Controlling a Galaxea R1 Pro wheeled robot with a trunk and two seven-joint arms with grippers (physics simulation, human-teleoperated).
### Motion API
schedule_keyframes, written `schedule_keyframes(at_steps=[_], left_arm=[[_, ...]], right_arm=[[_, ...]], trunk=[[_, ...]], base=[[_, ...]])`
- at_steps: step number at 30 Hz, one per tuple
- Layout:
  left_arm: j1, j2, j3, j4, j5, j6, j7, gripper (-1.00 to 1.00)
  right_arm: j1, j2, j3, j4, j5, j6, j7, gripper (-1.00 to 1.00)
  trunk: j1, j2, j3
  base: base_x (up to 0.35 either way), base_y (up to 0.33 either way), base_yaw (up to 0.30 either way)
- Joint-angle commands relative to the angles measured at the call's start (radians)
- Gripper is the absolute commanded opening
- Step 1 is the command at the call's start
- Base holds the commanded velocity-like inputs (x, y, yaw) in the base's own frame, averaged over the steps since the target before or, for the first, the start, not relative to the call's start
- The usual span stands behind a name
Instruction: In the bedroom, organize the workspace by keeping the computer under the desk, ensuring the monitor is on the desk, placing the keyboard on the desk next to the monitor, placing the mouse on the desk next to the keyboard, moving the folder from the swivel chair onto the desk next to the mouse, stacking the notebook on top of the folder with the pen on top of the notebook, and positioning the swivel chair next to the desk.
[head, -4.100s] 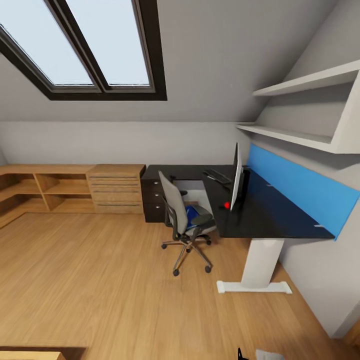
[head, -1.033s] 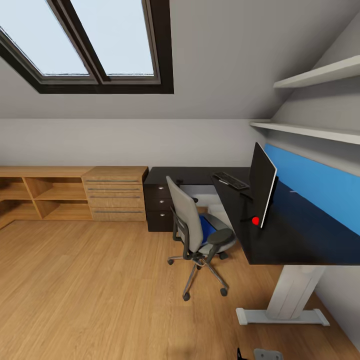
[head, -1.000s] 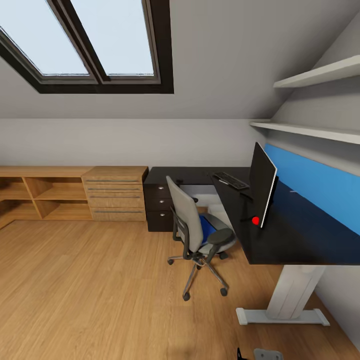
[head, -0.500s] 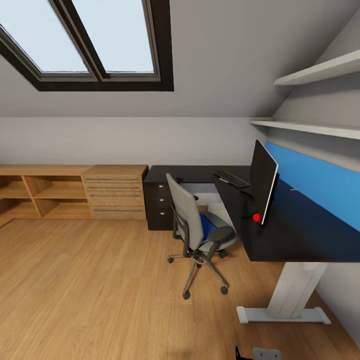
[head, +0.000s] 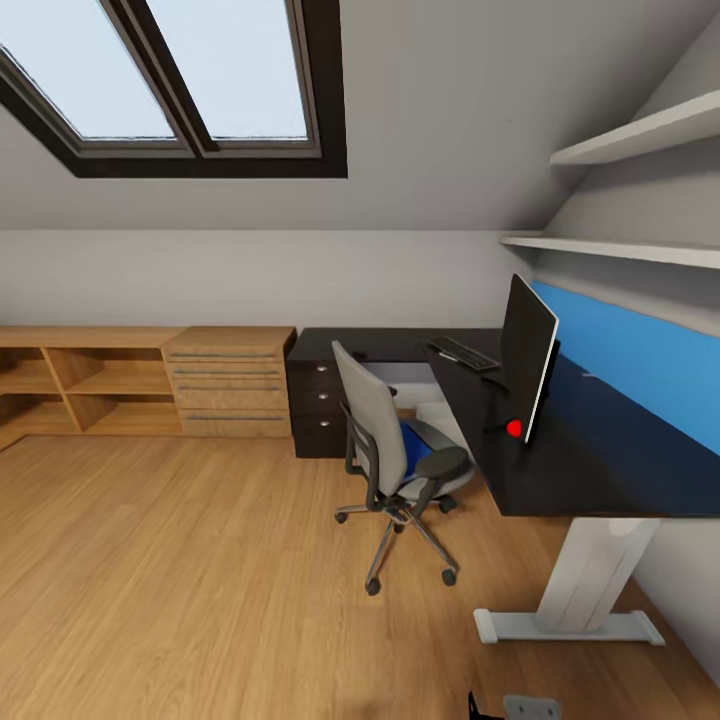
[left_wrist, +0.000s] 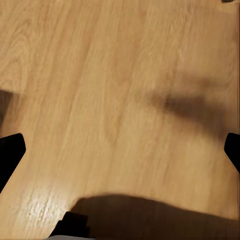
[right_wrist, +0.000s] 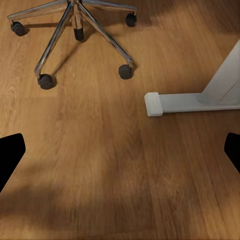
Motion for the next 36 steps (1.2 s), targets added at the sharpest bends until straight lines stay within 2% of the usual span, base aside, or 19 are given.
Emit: schedule_keyframes(at_steps=[1, 5, 8, 9, 11, 13, 16, 18, 23, 36], left_arm=[[0.0, -0.001, 0.001, -0.006, 0.004, -0.003, 0.007, 1.0], [0.0, -0.001, 0.001, -0.015, 0.004, -0.003, 0.055, 1.0], [0.0, -0.002, 0.0, -0.016, 0.003, 0.0, 0.062, 1.0], [0.0, -0.003, 0.001, -0.191, 0.011, 0.044, 0.057, 1.0], [0.0, -0.005, 0.0, -0.233, 0.013, 0.084, 0.056, 1.0], [0.0, -0.029, -0.004, -0.292, 0.016, 0.18, 0.055, 1.0], [0.0, -0.037, -0.002, -0.28, 0.017, 0.204, 0.055, 1.0], [0.0, -0.039, -0.001, -0.235, 0.017, 0.207, 0.054, 1.0], [0.0, -0.039, -0.007, -0.172, 0.014, 0.201, 0.052, 1.0], [0.0, -0.039, -0.008, -0.161, 0.009, 0.207, 0.05, 1.0]], right_arm=[[-0.001, 0.0, 0.009, 0.001, -0.011, -0.003, -0.003, 1.0], [-0.001, 0.0, 0.009, 0.0, -0.014, -0.003, -0.003, 1.0], [-0.001, 0.0, 0.008, 0.0, -0.015, -0.004, -0.003, 1.0], [-0.001, -0.002, 0.006, 0.001, -0.015, 0.0, -0.004, 1.0], [-0.001, -0.002, 0.006, 0.001, -0.015, -0.001, -0.005, 1.0], [0.0, 0.0, 0.006, 0.01, -0.014, -0.002, -0.005, 1.0], [0.0, 0.0, 0.006, 0.03, -0.015, -0.004, -0.005, 1.0], [0.0, -0.001, 0.006, 0.039, -0.017, -0.011, -0.005, 1.0], [0.0, -0.002, 0.004, 0.051, -0.034, -0.065, -0.005, 1.0], [0.0, 0.004, 0.007, 0.079, -0.03, -0.071, 0.006, 1.0]], trunk=[[0.004, -0.008, -0.004], [0.019, -0.036, -0.017], [0.031, -0.057, -0.026], [0.035, -0.064, -0.029], [0.042, -0.078, -0.036], [0.05, -0.092, -0.042], [0.061, -0.113, -0.051], [0.069, -0.127, -0.058], [0.088, -0.162, -0.073], [0.138, -0.253, -0.114]], base=[[0.0, 0.0, 0.0], [0.0, 0.0, 0.0], [0.0, 0.0, 0.0], [0.0, 0.0, 0.0], [0.0, 0.0, 0.0], [0.0, 0.0, 0.0], [0.0, 0.0, 0.0], [0.0, 0.0, 0.0], [0.0, 0.0, 0.0], [0.0, 0.0, 0.0]])
